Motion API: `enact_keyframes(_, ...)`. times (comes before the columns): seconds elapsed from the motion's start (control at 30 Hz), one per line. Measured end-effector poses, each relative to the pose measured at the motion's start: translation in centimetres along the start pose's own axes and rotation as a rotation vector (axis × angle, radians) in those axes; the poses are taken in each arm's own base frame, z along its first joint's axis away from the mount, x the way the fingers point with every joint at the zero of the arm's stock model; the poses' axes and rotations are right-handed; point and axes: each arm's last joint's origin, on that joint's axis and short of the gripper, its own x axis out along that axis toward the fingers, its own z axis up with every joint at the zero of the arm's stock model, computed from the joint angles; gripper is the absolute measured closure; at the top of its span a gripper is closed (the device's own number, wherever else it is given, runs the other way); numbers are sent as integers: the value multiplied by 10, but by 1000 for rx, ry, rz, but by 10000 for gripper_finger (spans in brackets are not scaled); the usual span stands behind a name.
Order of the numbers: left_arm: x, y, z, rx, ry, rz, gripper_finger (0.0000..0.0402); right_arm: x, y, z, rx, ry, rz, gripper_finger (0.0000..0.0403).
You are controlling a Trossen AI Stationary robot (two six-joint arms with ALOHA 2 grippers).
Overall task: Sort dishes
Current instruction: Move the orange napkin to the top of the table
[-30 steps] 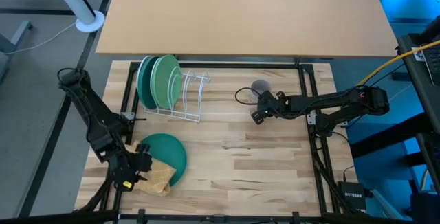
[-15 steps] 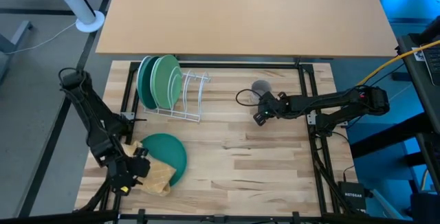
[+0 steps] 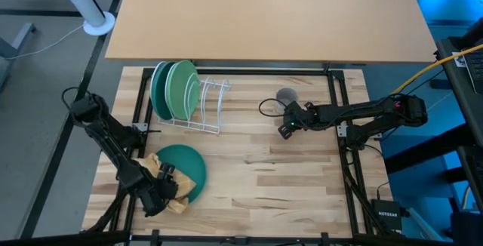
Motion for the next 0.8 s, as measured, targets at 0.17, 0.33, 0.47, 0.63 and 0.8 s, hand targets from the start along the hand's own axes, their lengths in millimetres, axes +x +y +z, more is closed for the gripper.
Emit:
enact_keyframes(0.17, 4, 1, 4, 18, -22, 24, 299, 0, 0, 0, -1, 2, 2, 270)
enact_keyframes(0.33, -4, 5, 4, 4, -62, 26, 390, 0, 0, -1, -3, 13, 3, 270)
enact_keyframes(0.47, -10, 9, 4, -45, -87, 24, 389, 0, 0, -1, -4, 16, 2, 264)
enact_keyframes(0.63, -24, 10, 7, -76, -121, -1, 395, 0, -1, -1, 14, 20, 1, 234)
enact_keyframes(0.8, -45, 12, 13, -83, -148, 9, 398, 0, 0, -2, 14, 41, 28, 202)
